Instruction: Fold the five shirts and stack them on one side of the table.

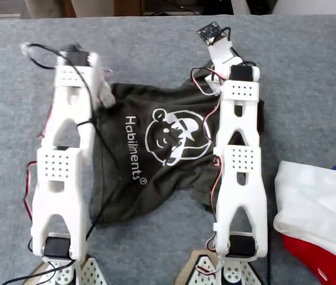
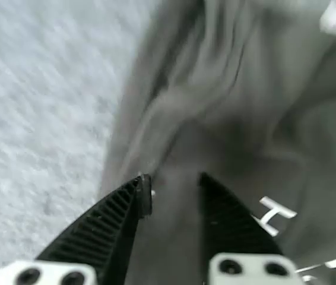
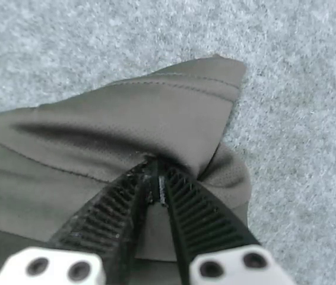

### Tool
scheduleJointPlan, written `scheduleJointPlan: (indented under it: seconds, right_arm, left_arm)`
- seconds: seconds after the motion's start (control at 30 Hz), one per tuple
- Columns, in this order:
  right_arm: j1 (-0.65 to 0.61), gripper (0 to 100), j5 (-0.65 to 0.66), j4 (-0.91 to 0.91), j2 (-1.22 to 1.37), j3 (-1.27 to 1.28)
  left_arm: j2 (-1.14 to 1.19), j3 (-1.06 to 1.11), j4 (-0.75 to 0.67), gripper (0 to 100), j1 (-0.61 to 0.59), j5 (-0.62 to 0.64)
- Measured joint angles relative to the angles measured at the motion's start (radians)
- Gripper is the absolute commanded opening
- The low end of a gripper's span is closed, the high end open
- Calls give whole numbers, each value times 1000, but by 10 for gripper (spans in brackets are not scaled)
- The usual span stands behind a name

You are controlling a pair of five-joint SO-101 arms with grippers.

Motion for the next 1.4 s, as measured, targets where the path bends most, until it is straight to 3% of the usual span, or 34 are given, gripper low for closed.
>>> scheduleJointPlan:
  seconds: [0.23, 0.47, 0.73, 0.93, 1.17, 1.4]
  right_arm:
    - [0, 8, 0, 0, 3, 0]
    - [0, 8, 0, -6, 3, 0]
    - [0, 8, 0, -6, 3, 0]
    - [0, 8, 0, -6, 3, 0]
    - [0, 8, 0, -6, 3, 0]
    - [0, 8, 0, -6, 3, 0]
  left_arm:
    - [46, 71, 0, 20, -15, -6]
    - [-11, 207, -2, 20, -78, -121]
    - [-144, 453, -3, 20, -23, -127]
    - [-279, 661, -104, 20, -23, -127]
    - [-532, 700, -198, 33, -37, -126]
    - [-631, 707, -381, 178, -124, -40]
